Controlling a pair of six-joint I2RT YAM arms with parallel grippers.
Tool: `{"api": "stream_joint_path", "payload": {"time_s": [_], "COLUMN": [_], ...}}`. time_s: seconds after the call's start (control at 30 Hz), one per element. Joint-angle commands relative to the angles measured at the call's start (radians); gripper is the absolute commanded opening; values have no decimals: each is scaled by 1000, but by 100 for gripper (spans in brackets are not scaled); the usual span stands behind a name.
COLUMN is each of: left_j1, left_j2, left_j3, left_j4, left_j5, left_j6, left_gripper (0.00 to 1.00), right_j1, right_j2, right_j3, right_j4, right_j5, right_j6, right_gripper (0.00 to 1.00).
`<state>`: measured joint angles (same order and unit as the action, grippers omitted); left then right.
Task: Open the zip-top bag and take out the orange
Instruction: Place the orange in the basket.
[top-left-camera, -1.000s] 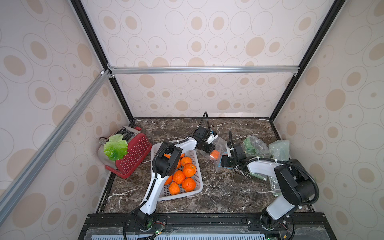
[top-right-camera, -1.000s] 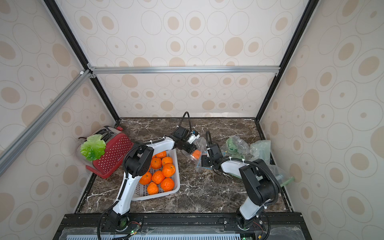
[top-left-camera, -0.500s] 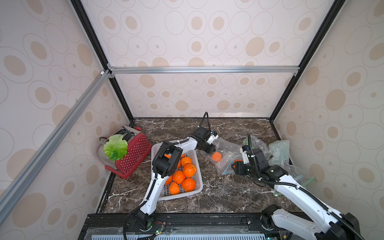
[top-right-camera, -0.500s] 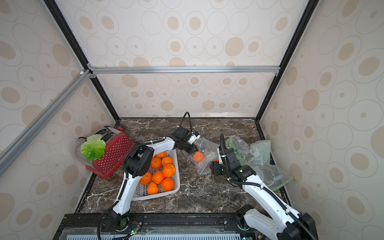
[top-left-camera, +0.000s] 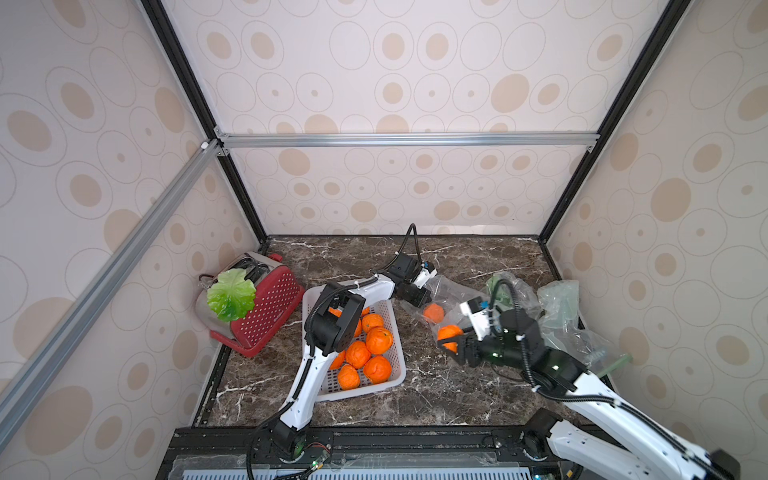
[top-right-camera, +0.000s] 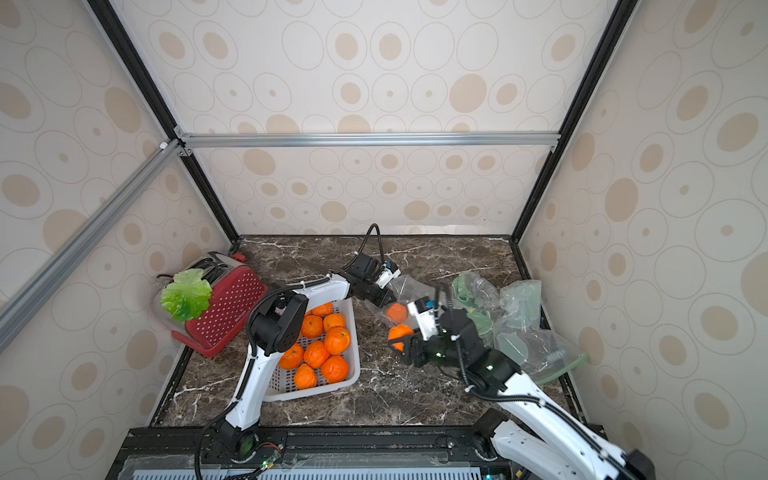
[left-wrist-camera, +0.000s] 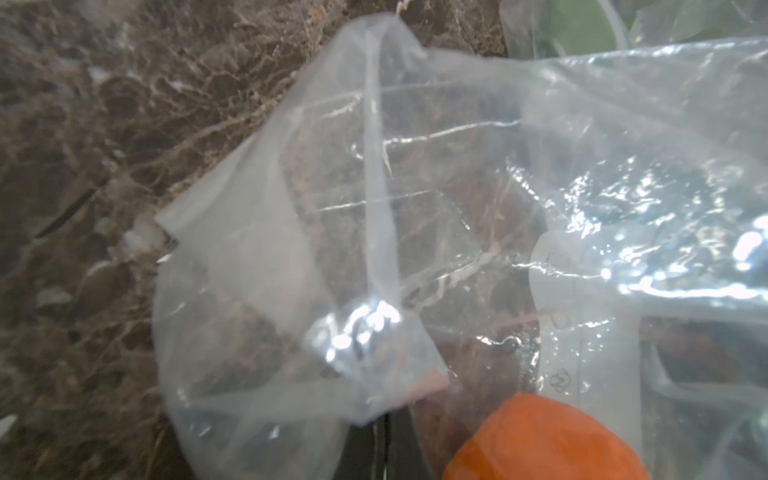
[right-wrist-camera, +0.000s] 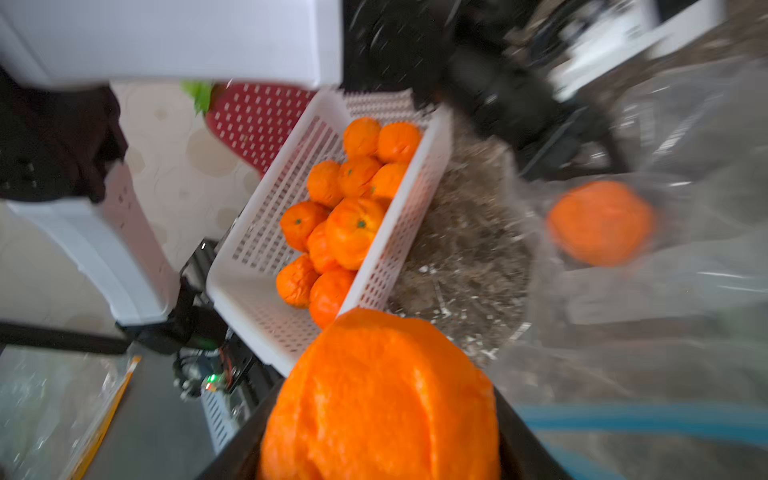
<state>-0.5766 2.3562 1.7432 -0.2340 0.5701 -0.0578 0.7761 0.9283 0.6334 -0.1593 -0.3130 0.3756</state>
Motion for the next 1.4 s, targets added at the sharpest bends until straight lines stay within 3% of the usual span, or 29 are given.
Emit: {"api": "stream_joint_path", "payload": {"time_s": [0.0, 0.13, 0.4, 0.53, 0.7, 0.8, 0.9, 1.0, 1.17, 1.27, 1.37], "left_j1": [4, 3, 4, 4, 5, 4, 5, 5, 5, 4, 4], "left_j2": [23, 19, 17, 17, 15, 8, 6, 12, 18, 18, 18], "left_j3": [-2, -8, -15, -14, -17, -24, -30, -21, -13, -13, -11], "left_j4": [-1, 1, 6, 5, 8, 19, 35, 23, 15, 15, 11], "left_j5": [-3, -5, -5, -4, -4, 0, 4, 4, 4, 6, 9], "left_j6": [3, 4, 4, 4, 5, 3, -4, -3, -4, -4, -1], "left_gripper": [0, 0, 0, 0, 0, 0, 0, 0, 0, 0, 0], "right_j1": [135, 205, 271, 290, 282, 233, 135, 75, 45, -22, -136], "right_j2": [166, 368, 572, 578, 418, 279, 130, -11, -204, -254, -241], "right_j3": [73, 135, 247, 288, 211, 148, 76, 17, -60, -100, -101], "right_j4": [218, 363, 384, 305, 249, 134, 1, -151, -357, -368, -334], "right_j5": [71, 113, 162, 225, 360, 451, 501, 587, 735, 750, 678], "right_j6": [-69, -63, -94, -132, -191, -184, -89, 12, 178, 194, 156], "right_gripper": [61, 62, 83, 91, 91, 87, 79, 62, 45, 39, 36]}}
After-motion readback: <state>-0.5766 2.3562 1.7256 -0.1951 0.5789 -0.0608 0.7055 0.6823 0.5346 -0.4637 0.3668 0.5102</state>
